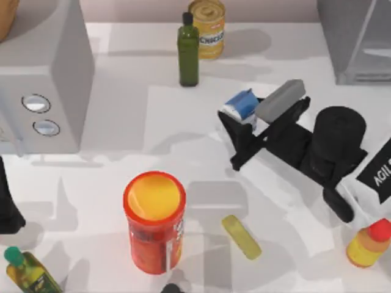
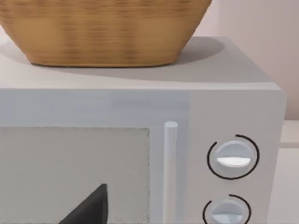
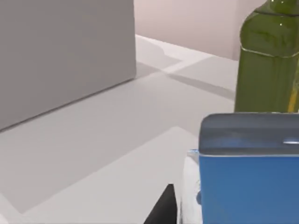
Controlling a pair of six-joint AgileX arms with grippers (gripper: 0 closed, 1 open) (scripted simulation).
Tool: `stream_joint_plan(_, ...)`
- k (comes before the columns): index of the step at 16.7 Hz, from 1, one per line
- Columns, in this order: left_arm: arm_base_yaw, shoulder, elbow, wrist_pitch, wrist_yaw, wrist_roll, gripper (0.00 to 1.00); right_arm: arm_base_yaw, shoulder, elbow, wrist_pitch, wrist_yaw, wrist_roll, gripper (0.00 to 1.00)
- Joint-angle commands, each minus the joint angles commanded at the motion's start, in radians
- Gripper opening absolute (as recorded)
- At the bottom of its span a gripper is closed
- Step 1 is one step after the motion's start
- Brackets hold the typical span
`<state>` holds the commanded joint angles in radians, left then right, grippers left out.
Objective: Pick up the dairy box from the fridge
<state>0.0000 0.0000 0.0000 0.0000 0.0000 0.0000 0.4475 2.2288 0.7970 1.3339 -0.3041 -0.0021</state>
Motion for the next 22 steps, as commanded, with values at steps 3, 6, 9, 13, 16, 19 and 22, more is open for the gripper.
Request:
stream_joint_plan(3,0.0,0.0,0.0,0.0,0.0,0.0,1.0,-0.005,0.032,0.008,0.023,0.007,-0.014,0.0)
stream_joint_plan(6,0.0,0.0,0.0,0.0,0.0,0.0,1.0,-0.005,0.033,0.008,0.024,0.007,-0.015,0.0)
stream_joint_plan(9,0.0,0.0,0.0,0.0,0.0,0.0,1.0,-0.005,0.033,0.008,0.024,0.007,-0.015,0.15)
stream_joint_plan(13,0.0,0.0,0.0,0.0,0.0,0.0,1.0,-0.005,0.033,0.008,0.024,0.007,-0.015,0.45)
stream_joint_plan(16,0.0,0.0,0.0,0.0,0.0,0.0,1.0,-0.005,0.033,0.008,0.024,0.007,-0.015,0.68)
stream_joint_plan(19,0.0,0.0,0.0,0.0,0.0,0.0,1.0,-0.005,0.033,0.008,0.024,0.007,-0.015,0.9)
stream_joint_plan(22,0.0,0.0,0.0,0.0,0.0,0.0,1.0,-0.005,0.033,0.008,0.024,0.007,-0.015,1.0)
